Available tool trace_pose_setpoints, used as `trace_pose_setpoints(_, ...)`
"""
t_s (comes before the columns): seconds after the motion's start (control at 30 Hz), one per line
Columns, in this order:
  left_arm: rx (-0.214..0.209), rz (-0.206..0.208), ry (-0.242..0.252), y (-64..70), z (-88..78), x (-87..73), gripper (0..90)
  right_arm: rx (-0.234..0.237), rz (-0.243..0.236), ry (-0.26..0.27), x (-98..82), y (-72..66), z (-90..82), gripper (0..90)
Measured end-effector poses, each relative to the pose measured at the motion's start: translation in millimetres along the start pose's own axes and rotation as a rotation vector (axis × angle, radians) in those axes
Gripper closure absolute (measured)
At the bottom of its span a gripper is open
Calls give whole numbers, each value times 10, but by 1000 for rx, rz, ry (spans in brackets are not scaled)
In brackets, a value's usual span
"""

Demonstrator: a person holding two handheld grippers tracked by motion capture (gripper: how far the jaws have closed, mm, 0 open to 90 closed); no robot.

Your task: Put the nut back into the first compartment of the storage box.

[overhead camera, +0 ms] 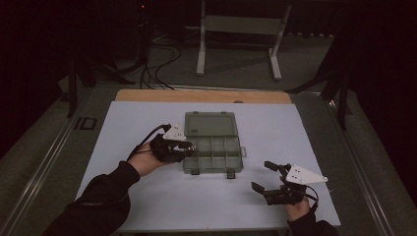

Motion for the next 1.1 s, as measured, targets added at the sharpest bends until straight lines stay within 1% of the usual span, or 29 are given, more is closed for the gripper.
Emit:
trace_pose_setpoints(0.13,19,-27,0,-107,40,31,686,1,-1,-1,0,0,0,114)
trace_pose_setpoints(0.17,31,-35,3,-131,54,36,685,1,0,-1,-1,0,0,114)
trace_pose_setpoints(0.23,36,-63,6,-186,86,45,685,2,0,-1,-1,0,1,114)
trace_pose_setpoints(0.27,43,-68,6,-207,103,47,685,3,0,-2,-1,-1,2,114)
trace_pose_setpoints(0.53,62,-99,-10,-346,266,31,685,4,-1,-1,-1,-1,1,114)
trace_pose_setpoints(0.67,60,-119,-17,-399,327,4,685,5,-1,-1,-1,0,0,114)
trace_pose_setpoints(0.77,64,-130,-24,-425,381,-11,685,4,-1,-1,-2,1,1,114)
trace_pose_setpoints(0.8,71,-128,-34,-437,396,-14,685,4,-1,0,-2,1,1,114)
trace_pose_setpoints(0.97,66,-151,-43,-488,479,-49,685,2,4,4,-1,3,-5,114)
trace_pose_setpoints(1.1,64,-153,-61,-499,534,-73,684,3,4,3,-3,4,-2,114)
Point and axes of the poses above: each handheld gripper's, and its own axes: z roughly forward along the jaws, x roughly out of its top, y roughly to its right, the point moved 1 cm from there along z, roughly forward along the jaws, and after that the axes turned 5 degrees about -z, right-handed, at the moved point
